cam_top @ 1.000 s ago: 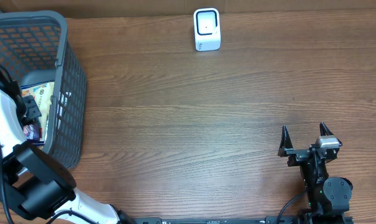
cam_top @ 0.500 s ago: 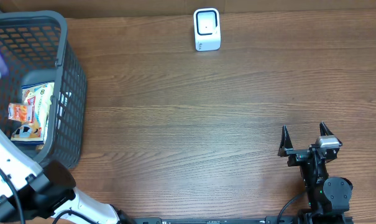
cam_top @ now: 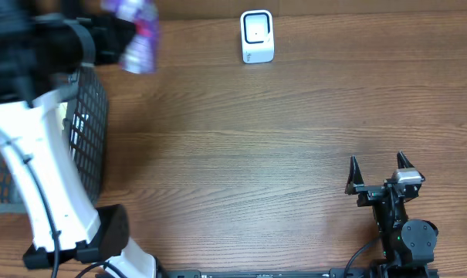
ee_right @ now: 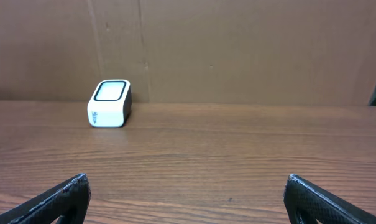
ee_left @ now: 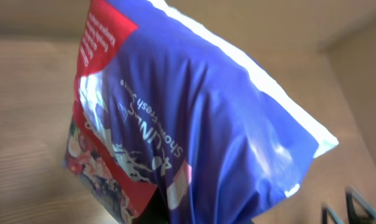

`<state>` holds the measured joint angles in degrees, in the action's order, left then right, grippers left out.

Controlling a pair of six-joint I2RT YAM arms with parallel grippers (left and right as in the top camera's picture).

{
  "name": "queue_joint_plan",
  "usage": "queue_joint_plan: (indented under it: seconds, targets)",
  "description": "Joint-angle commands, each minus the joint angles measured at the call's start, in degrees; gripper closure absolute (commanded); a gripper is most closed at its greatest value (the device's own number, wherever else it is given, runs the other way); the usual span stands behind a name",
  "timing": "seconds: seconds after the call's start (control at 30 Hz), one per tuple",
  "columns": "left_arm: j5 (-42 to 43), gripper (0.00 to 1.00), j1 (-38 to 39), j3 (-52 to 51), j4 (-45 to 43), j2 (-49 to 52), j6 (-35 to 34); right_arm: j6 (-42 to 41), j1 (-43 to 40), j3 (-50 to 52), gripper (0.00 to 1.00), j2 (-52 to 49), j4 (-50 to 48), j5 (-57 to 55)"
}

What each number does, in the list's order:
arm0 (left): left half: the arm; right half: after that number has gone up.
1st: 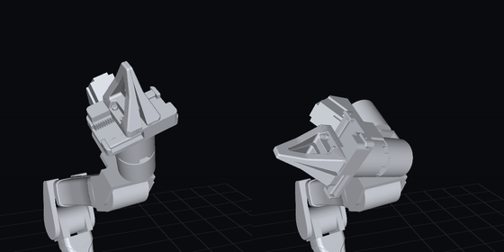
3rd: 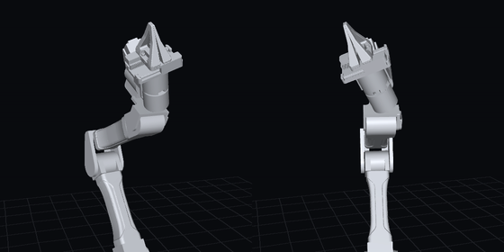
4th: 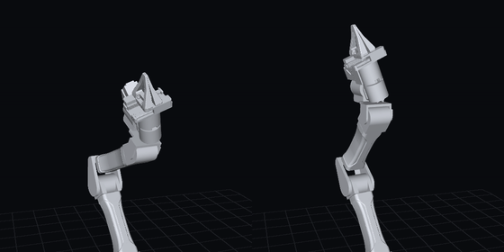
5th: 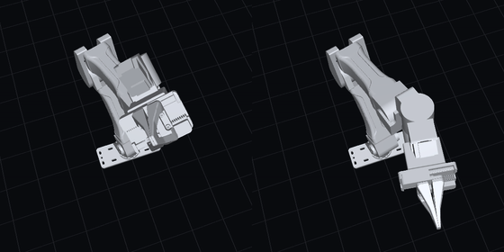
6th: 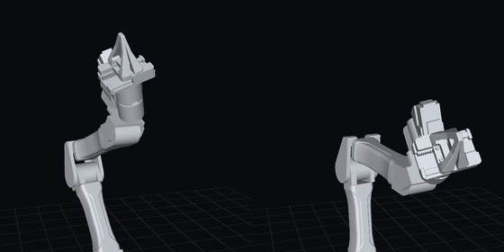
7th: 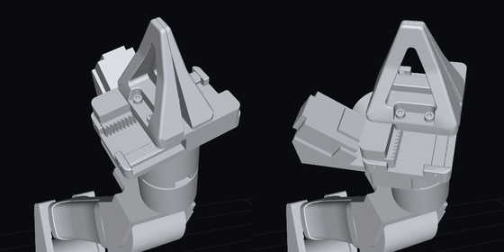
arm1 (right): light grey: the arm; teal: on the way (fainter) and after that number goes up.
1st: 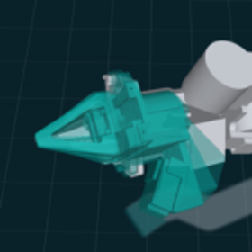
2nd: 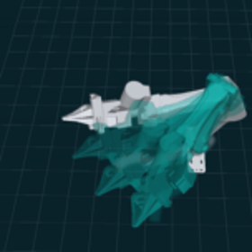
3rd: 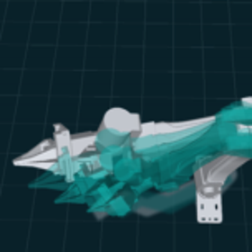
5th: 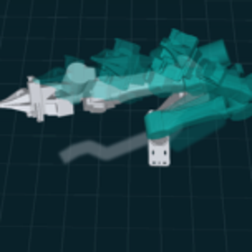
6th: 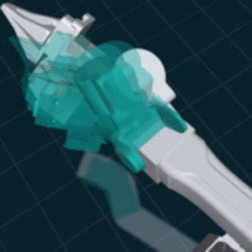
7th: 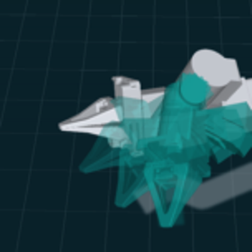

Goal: Scan the item barcode
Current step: 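Lift the purple-red box out and place it on the table center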

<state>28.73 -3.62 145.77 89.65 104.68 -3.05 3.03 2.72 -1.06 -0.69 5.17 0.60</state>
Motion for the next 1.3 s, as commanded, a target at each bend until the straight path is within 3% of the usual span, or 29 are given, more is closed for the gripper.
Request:
queue_joint_plan:
  seconds: [0.0, 0.13, 0.37, 0.4, 0.43, 0.47, 0.53, 0.63, 0.77, 0.93, 1.0, 1.1, 1.27]
  targets:
    - [-9.9, 0.96, 11.1, -5.4, 4.6, 5.1, -0.9, 0.0, -0.2, 0.6, 0.0, 0.5, -0.3, -0.6]
    - [-17.1, 0.96, 20.5, -13.3, 5.6, 11.4, -5.0, 0.0, -0.2, 0.6, 0.0, 0.5, -0.3, -0.6]
    - [-25.0, 0.96, 28.4, -19.8, 2.8, 21.5, -12.5, 0.0, -0.2, 0.6, 0.0, 0.5, -0.3, -0.6]
    - [-24.9, 0.92, 29.1, -19.8, 2.5, 22.8, -12.5, 0.0, -0.2, 0.6, 0.0, 0.5, -0.3, -0.6]
    - [-24.9, 0.76, 29.6, -19.8, 2.4, 23.9, -12.7, 0.0, -0.2, 0.6, 0.0, 0.5, -0.3, -0.6]
    - [-24.7, 0.69, 30.0, -19.8, 2.3, 24.6, -13.1, 0.0, -0.2, 0.6, 0.0, 0.5, -0.3, -0.6]
    - [-23.9, 0.62, 30.5, -19.8, 1.9, 25.7, -13.5, 0.0, -0.2, 0.6, 0.0, 0.5, -0.3, -0.6]
    - [-22.1, 0.44, 30.6, -19.0, 1.9, 25.7, -13.4, 0.0, -0.2, 0.6, 0.0, 0.5, -0.3, -0.5]
    - [-21.2, 0.44, 29.4, -12.1, 5.4, 25.6, -13.2, 0.0, -0.2, 0.6, 0.0, 0.5, -0.3, -0.6]
    - [-18.9, 0.58, 26.1, 0.8, 7.2, 24.0, -13.0, 0.0, -0.2, 0.6, 0.0, 0.5, -0.3, -0.6]
    - [-18.1, 0.59, 24.6, 4.6, 7.2, 22.5, -13.1, 0.0, -0.2, 0.6, 0.0, 0.5, -0.3, -0.6]
    - [-18.2, 0.56, 22.2, 7.3, 7.2, 18.9, -13.0, 0.0, -0.2, 0.6, 0.0, 0.5, -0.3, -0.6]
    - [-18.3, 0.41, 17.8, 7.3, 7.2, 11.3, -12.2, 0.0, -0.2, 0.6, 0.0, 0.5, -0.3, -0.6]
